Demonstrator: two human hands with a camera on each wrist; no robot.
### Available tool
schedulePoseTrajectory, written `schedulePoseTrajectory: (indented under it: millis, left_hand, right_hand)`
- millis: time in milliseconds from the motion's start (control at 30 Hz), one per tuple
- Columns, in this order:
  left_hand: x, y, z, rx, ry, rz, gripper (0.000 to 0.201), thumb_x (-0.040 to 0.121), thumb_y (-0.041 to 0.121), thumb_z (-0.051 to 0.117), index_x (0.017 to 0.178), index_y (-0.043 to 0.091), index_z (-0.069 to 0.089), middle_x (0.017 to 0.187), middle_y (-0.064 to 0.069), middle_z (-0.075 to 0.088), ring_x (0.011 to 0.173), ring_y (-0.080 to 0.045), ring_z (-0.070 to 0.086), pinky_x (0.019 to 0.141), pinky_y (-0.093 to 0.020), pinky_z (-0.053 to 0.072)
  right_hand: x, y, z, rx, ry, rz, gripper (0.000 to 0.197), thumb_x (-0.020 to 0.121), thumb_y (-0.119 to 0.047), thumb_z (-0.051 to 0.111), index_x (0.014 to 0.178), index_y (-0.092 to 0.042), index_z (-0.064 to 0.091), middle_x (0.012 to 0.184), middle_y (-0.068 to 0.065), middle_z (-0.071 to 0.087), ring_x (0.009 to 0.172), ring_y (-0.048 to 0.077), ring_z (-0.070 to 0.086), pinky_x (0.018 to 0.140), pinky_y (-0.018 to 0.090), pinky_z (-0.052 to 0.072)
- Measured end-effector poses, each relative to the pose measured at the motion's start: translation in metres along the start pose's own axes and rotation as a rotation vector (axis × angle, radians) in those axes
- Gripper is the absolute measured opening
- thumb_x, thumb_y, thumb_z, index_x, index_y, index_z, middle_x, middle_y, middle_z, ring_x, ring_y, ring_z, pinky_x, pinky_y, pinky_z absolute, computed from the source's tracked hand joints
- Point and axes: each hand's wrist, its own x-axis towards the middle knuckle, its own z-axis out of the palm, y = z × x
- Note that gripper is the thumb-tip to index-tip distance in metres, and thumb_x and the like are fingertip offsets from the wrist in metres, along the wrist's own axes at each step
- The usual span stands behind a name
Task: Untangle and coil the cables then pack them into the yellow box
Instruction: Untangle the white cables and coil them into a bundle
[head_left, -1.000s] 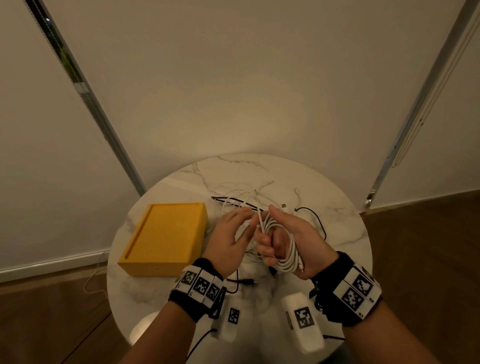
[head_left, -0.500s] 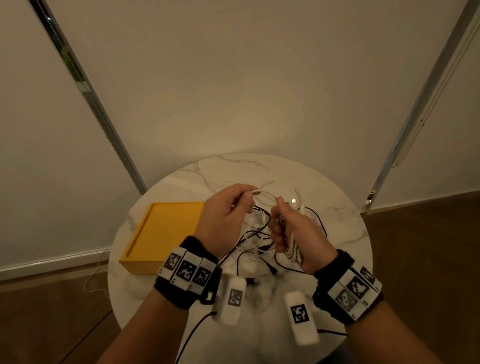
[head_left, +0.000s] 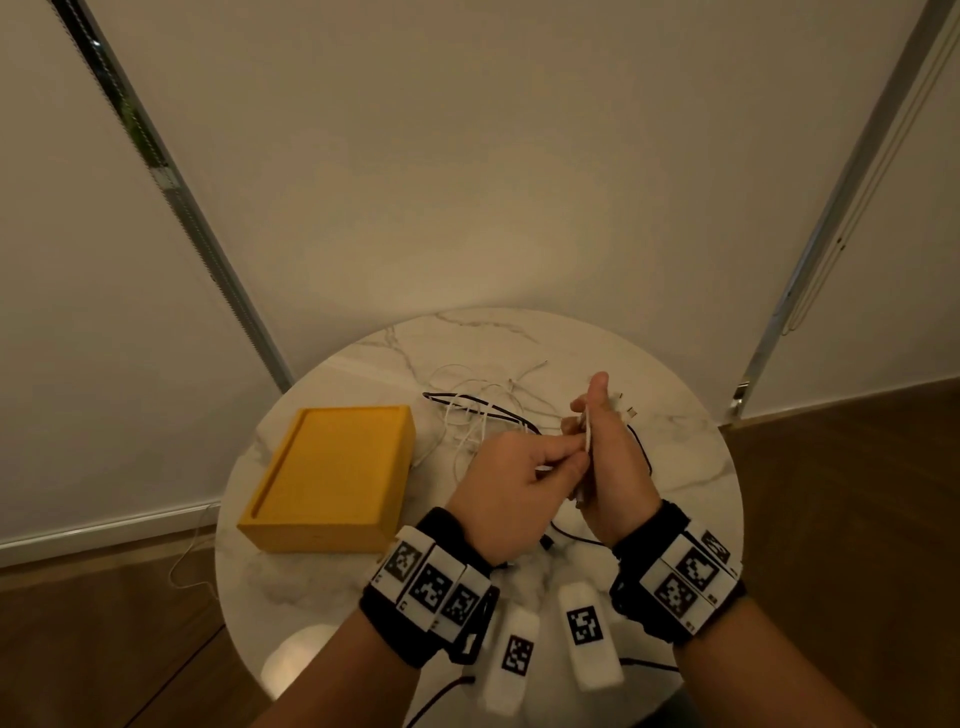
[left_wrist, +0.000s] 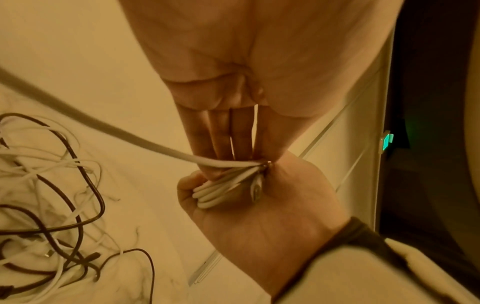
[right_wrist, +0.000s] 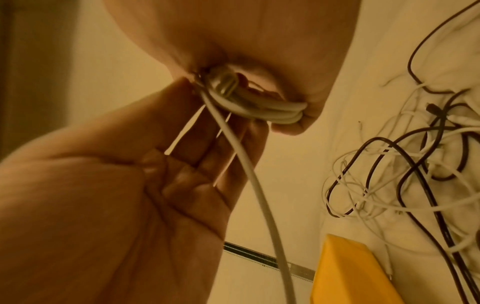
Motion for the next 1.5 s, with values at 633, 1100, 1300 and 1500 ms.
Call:
schedulePoseTrajectory:
  millis: [633, 1100, 1300, 1500]
  left_hand:
    - [0.001, -0.009, 0.0, 0.238, -0.053, 0.122, 0.029, 0.076, 0.004, 0.074, 0.1, 0.019, 0.072, 0.086, 0.004, 0.072, 0.08, -0.009, 0.065, 0.077, -0.024, 0.052]
    - [0.005, -0.014, -0.016, 0.282, 0.318, 0.147, 0.031, 0.082, 0.015, 0.072, 0.112, 0.017, 0.067, 0.103, 0.008, 0.065, 0.097, -0.004, 0.059, 0.081, -0.019, 0.049]
    - [0.009, -0.009, -0.031, 0.39, 0.177, 0.271, 0.042, 0.081, 0.005, 0.07, 0.121, 0.019, 0.07, 0.114, 0.005, 0.073, 0.109, -0.006, 0.063, 0.098, -0.018, 0.046]
    - [0.013, -0.016, -0.041, 0.555, 0.129, 0.337, 0.029, 0.082, 0.014, 0.063, 0.106, 0.023, 0.078, 0.07, 0.001, 0.073, 0.065, -0.017, 0.065, 0.07, -0.024, 0.054]
  right_hand:
    - [0.01, 0.003, -0.006, 0.096, -0.14, 0.148, 0.039, 0.095, -0.012, 0.059, 0.057, -0.021, 0.062, 0.065, 0.002, 0.053, 0.058, 0.016, 0.049, 0.052, 0.028, 0.039]
    - [0.005, 0.008, -0.007, 0.092, -0.345, 0.202, 0.033, 0.094, -0.043, 0.063, 0.09, -0.01, 0.064, 0.078, 0.009, 0.057, 0.065, 0.02, 0.056, 0.057, 0.03, 0.049]
    - [0.009, 0.02, -0.007, -0.094, -0.454, 0.114, 0.086, 0.06, -0.077, 0.08, 0.102, -0.004, 0.07, 0.088, 0.024, 0.054, 0.076, 0.037, 0.051, 0.071, 0.045, 0.043]
    - [0.005, 0.018, -0.009, -0.253, -0.611, 0.044, 0.049, 0.058, -0.063, 0.089, 0.074, -0.02, 0.073, 0.072, 0.016, 0.056, 0.061, 0.028, 0.052, 0.057, 0.034, 0.041]
